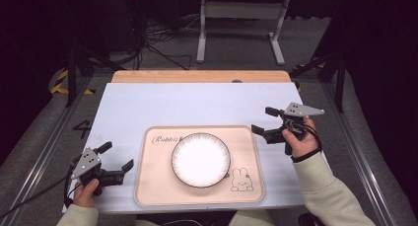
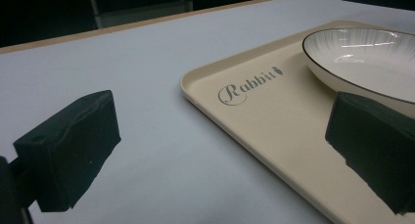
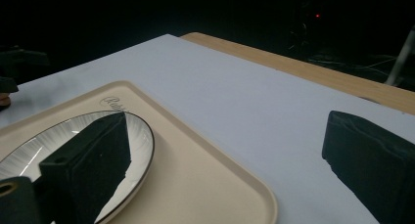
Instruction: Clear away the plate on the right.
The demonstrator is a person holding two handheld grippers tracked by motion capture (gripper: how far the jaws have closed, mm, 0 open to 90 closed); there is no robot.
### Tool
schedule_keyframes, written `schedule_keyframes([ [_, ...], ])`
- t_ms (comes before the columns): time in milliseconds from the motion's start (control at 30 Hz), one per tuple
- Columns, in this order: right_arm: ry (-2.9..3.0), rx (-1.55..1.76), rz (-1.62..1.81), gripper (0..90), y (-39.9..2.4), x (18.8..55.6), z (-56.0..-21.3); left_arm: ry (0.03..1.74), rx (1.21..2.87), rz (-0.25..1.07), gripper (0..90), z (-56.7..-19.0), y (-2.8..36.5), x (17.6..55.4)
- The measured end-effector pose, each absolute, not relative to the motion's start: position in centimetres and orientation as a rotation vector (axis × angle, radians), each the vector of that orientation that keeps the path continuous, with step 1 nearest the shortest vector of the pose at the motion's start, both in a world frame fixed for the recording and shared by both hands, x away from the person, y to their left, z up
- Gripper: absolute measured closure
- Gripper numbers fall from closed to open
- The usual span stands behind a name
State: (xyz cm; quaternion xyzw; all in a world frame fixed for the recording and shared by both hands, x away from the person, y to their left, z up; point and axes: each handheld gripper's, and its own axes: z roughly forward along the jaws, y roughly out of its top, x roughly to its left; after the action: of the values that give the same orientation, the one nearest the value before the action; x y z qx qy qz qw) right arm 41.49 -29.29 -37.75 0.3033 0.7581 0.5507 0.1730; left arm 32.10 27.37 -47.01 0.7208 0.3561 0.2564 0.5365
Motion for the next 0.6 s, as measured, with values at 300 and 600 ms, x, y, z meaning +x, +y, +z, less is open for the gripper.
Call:
schedule_keyframes([
  [300, 2.099, 0.883, 1.529, 3.9, -32.4, 40.8, -38.0, 0.847, 1.716, 0.61, 0.2, -47.0, 27.4, 32.1],
  [600, 2.056, 0.908, 1.527, 3.8, -34.7, 40.1, -38.9, 0.854, 1.712, 0.607, 0.2, -47.0, 27.3, 32.1],
])
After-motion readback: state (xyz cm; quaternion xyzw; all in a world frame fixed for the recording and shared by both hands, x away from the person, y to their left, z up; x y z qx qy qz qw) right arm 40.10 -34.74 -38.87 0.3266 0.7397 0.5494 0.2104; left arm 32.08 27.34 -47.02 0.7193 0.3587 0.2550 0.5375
